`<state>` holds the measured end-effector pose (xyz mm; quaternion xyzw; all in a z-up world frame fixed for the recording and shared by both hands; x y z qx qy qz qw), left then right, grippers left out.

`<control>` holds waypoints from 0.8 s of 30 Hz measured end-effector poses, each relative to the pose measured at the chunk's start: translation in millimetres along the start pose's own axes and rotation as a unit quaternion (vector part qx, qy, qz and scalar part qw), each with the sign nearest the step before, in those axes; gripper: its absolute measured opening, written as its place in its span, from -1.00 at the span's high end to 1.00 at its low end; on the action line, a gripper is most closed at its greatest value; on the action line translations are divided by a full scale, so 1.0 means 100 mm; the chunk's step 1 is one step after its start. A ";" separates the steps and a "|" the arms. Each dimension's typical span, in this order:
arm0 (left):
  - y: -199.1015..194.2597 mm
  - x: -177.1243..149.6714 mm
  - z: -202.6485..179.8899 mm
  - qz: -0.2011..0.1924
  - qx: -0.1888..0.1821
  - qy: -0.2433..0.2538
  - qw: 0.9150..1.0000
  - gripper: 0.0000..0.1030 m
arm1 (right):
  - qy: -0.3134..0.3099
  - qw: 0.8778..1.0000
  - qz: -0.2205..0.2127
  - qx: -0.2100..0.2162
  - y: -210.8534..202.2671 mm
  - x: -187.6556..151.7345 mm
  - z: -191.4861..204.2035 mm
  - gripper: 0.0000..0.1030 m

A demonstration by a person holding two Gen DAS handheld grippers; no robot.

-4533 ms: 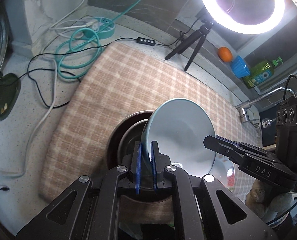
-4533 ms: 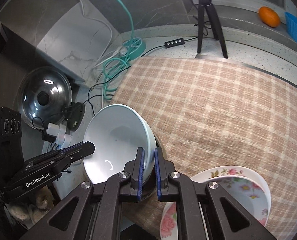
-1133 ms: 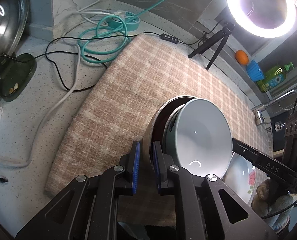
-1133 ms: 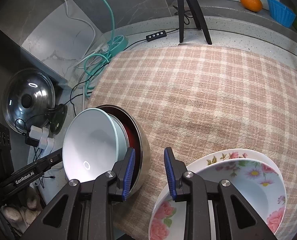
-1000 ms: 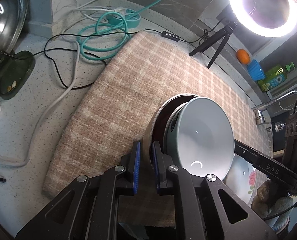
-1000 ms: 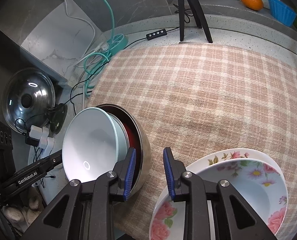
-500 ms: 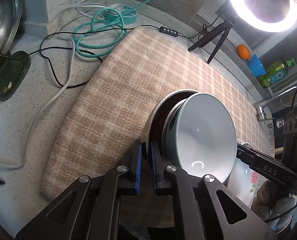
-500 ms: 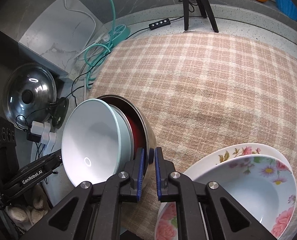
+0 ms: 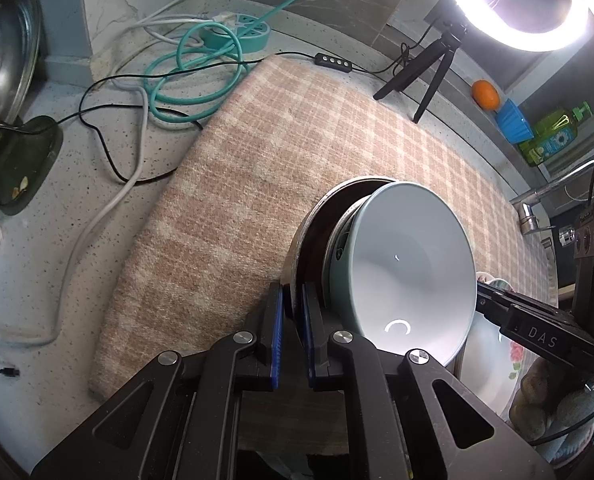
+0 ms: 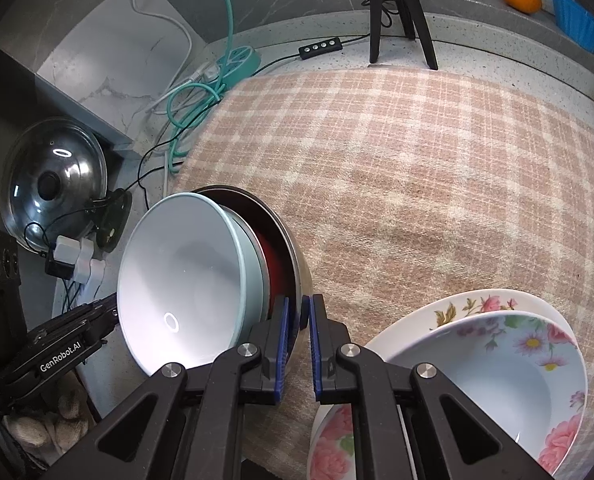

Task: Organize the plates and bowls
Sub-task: 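Lift the nested bowl stack by its rim with both grippers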

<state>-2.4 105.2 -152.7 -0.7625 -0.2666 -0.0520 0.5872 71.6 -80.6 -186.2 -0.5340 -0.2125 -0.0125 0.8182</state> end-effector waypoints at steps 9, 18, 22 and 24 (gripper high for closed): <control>-0.06 0.04 -0.06 -0.006 -0.002 0.006 1.000 0.85 | 0.009 1.000 -0.003 0.004 -0.04 -0.01 -0.05 0.82; -0.17 0.10 -0.17 -0.017 -0.009 0.016 1.000 0.85 | 0.010 1.000 -0.020 0.005 -0.25 0.02 -0.06 0.82; -0.22 0.13 -0.25 -0.024 -0.014 0.022 0.999 0.85 | 0.011 1.000 -0.028 0.005 -0.36 0.02 -0.08 0.82; -0.25 0.14 -0.30 -0.026 -0.019 0.026 0.999 0.85 | 0.012 0.999 -0.033 0.005 -0.42 0.01 -0.10 0.82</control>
Point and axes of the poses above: each gripper's, at about its wrist camera, not at the fingertips, and y roughly the way its jaws point, z to its left, x to its top, the point moved 3 cm from there along y, roughly the way its jaws point, and after that the axes turned 4 degrees about -z, right-handed, at the moved point
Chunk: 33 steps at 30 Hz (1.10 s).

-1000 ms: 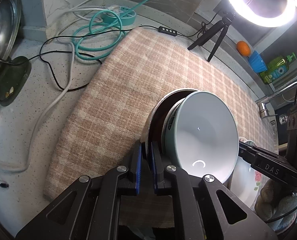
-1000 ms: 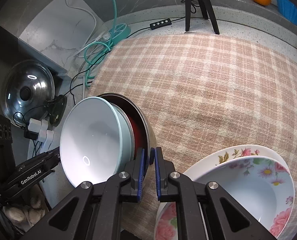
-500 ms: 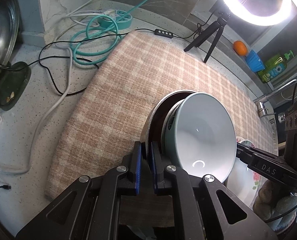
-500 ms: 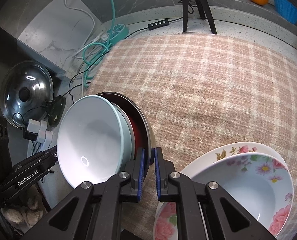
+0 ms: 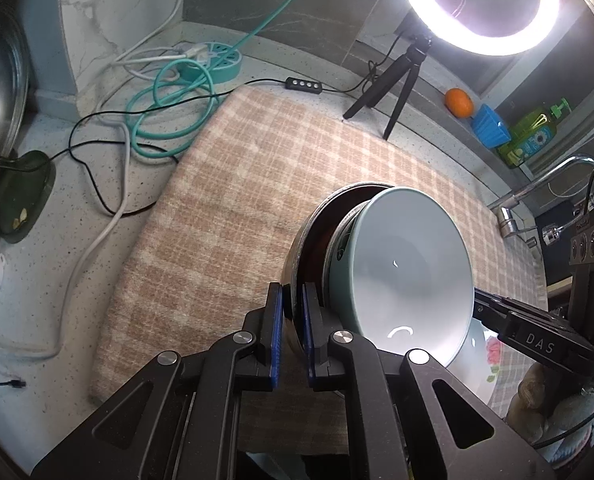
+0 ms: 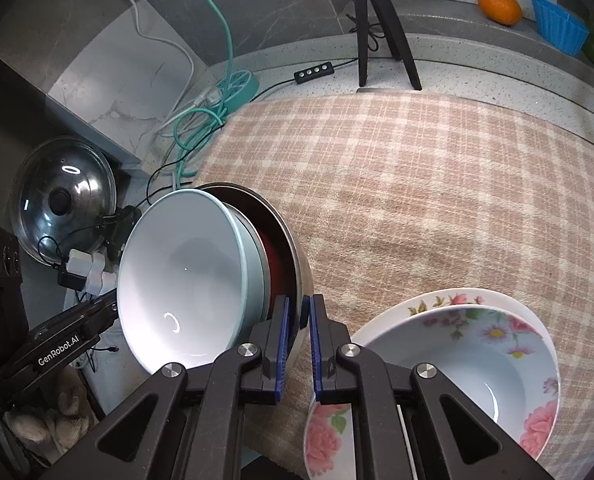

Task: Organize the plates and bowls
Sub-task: 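Lift the nested bowl stack by its rim with both grippers, then carry the bowl stack with both grippers and lower it onto the floral plates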

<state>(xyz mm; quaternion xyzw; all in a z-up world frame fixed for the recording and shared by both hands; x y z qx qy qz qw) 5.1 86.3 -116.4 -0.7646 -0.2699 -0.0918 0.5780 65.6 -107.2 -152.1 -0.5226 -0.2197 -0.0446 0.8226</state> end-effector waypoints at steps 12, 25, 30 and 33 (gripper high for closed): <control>-0.06 0.05 -0.41 -0.003 -0.036 0.031 0.999 0.85 | 0.025 0.999 -0.027 -0.014 -0.40 -0.06 -0.26 0.82; 0.00 0.03 -0.85 0.004 -0.047 0.085 0.995 0.85 | 0.070 0.995 -0.062 -0.029 -0.73 -0.18 -0.61 0.82; 0.01 0.01 -0.96 0.009 -0.057 0.090 0.994 0.85 | 0.070 0.995 -0.068 -0.037 -0.84 -0.24 -0.67 0.82; 0.02 -0.03 -1.05 0.017 -0.067 0.096 0.993 0.85 | 0.081 0.993 -0.070 -0.040 -0.91 -0.27 -0.75 0.82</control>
Point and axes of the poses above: each gripper's, at about its wrist camera, not at the fingertips, and y roughly the way its jaws point, z to its left, x to its top, the point moved 3 cm from there along y, roughly the way its jaws point, and after that the axes turned 4 degrees about -z, right-handed, at the moved point
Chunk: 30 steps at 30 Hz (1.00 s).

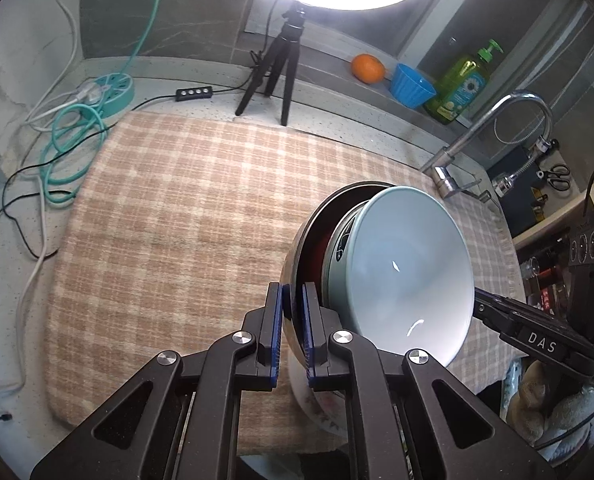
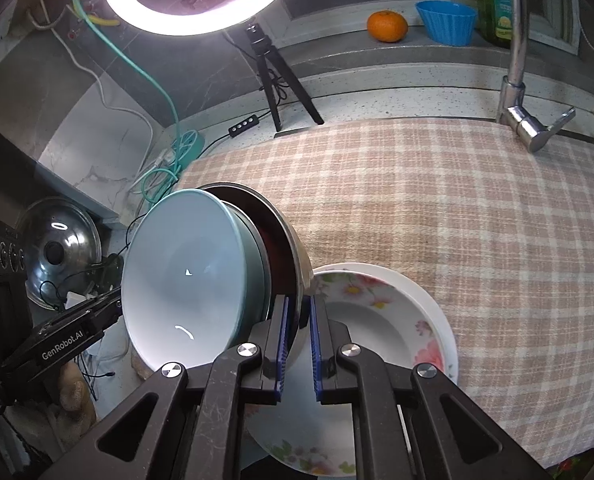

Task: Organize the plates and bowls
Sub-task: 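Carry the bowl stack with both grippers and lower it onto the floral plates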

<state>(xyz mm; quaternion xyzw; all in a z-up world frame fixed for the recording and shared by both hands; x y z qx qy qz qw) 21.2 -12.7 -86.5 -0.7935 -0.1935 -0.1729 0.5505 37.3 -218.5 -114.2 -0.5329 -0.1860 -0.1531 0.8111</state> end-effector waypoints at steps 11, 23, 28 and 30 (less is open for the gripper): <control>0.13 -0.13 -0.34 0.026 -0.025 0.029 0.999 0.85 | 0.024 0.999 -0.004 -0.023 -0.21 -0.14 -0.31 0.82; 0.25 -0.26 -0.49 0.054 -0.032 0.046 0.997 0.85 | 0.050 0.998 0.003 -0.040 -0.26 -0.36 -0.55 0.82; 0.28 -0.30 -0.49 0.063 -0.033 0.048 0.996 0.85 | 0.055 0.998 0.006 -0.041 -0.27 -0.42 -0.58 0.82; 0.30 -0.31 -0.49 0.066 -0.033 0.048 0.996 0.85 | 0.057 0.997 0.007 -0.041 -0.27 -0.43 -0.58 0.82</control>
Point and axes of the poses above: each gripper's, at about its wrist camera, not at the fingertips, and y roughly the way its jaws point, z to its left, x to its top, the point moved 3 cm from there along y, roughly the way its jaws point, and after that the axes turned 4 degrees about -z, right-handed, at the moved point
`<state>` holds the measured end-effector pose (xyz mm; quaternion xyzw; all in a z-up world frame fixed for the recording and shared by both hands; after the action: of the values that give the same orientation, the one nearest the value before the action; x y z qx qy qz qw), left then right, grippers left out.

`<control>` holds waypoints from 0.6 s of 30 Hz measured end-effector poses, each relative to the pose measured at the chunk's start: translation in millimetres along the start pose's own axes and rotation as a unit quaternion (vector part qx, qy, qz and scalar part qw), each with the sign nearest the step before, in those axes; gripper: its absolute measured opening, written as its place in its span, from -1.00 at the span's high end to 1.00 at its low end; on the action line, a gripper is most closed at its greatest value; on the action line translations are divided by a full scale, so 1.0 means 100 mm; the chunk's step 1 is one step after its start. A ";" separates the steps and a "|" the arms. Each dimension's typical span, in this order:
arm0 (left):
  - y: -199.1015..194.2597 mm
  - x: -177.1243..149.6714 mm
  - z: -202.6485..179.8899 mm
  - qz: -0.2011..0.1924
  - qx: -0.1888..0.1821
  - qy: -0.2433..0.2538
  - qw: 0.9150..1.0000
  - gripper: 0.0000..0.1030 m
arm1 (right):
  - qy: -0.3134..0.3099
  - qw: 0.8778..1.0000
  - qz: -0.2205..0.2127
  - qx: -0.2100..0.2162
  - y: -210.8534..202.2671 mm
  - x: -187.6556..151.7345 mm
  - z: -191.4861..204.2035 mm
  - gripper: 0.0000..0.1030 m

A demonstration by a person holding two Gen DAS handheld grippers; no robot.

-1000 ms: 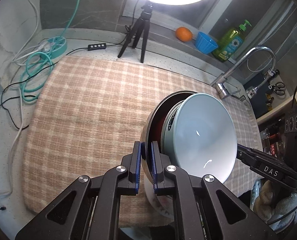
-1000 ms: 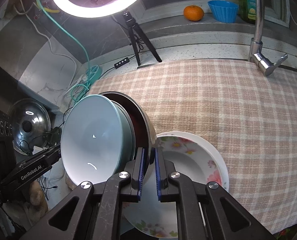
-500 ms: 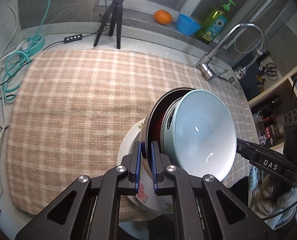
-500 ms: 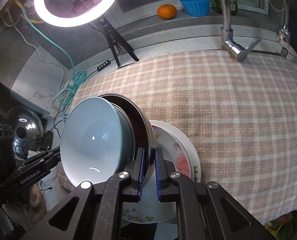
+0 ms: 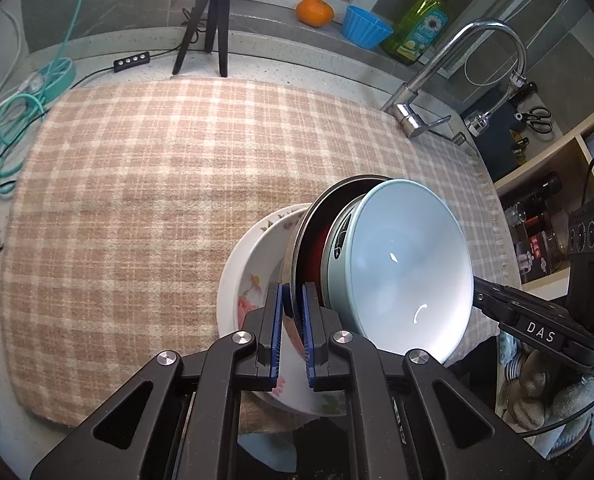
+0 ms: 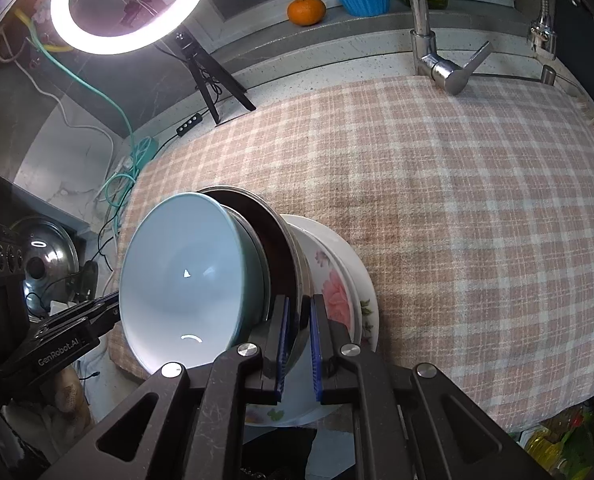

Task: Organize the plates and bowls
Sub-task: 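Carry the bowl stack with both grippers and lower it onto the floral plates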

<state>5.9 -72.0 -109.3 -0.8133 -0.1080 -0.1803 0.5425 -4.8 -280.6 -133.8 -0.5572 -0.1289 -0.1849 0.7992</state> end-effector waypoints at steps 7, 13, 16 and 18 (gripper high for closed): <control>0.04 -0.03 0.01 0.011 0.001 0.004 1.000 0.85 | 0.008 1.000 0.009 0.001 0.02 -0.04 -0.04 0.82; 0.05 -0.03 0.04 0.015 0.005 0.002 1.000 0.85 | 0.011 1.000 0.015 0.004 0.06 -0.07 -0.02 0.82; 0.07 -0.04 0.05 0.018 0.005 0.000 1.000 0.85 | 0.012 1.000 0.017 0.006 0.07 -0.08 -0.02 0.82; 0.09 -0.05 0.06 0.021 0.006 0.000 1.000 0.85 | 0.012 1.000 0.017 0.007 0.07 -0.09 -0.01 0.82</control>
<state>5.5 -69.9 -121.2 -0.8119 -0.0923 -0.1685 0.5512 -9.5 -278.4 -143.6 -0.5518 -0.1107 -0.1768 0.8074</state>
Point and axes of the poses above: each gripper's, at about its wrist camera, not at the fingertips, and y roughly the way its jaws point, z to its left, x to its top, the point moved 3 cm from there along y, roughly the way its jaws point, and after that the axes turned 4 degrees about -z, right-handed, at the moved point
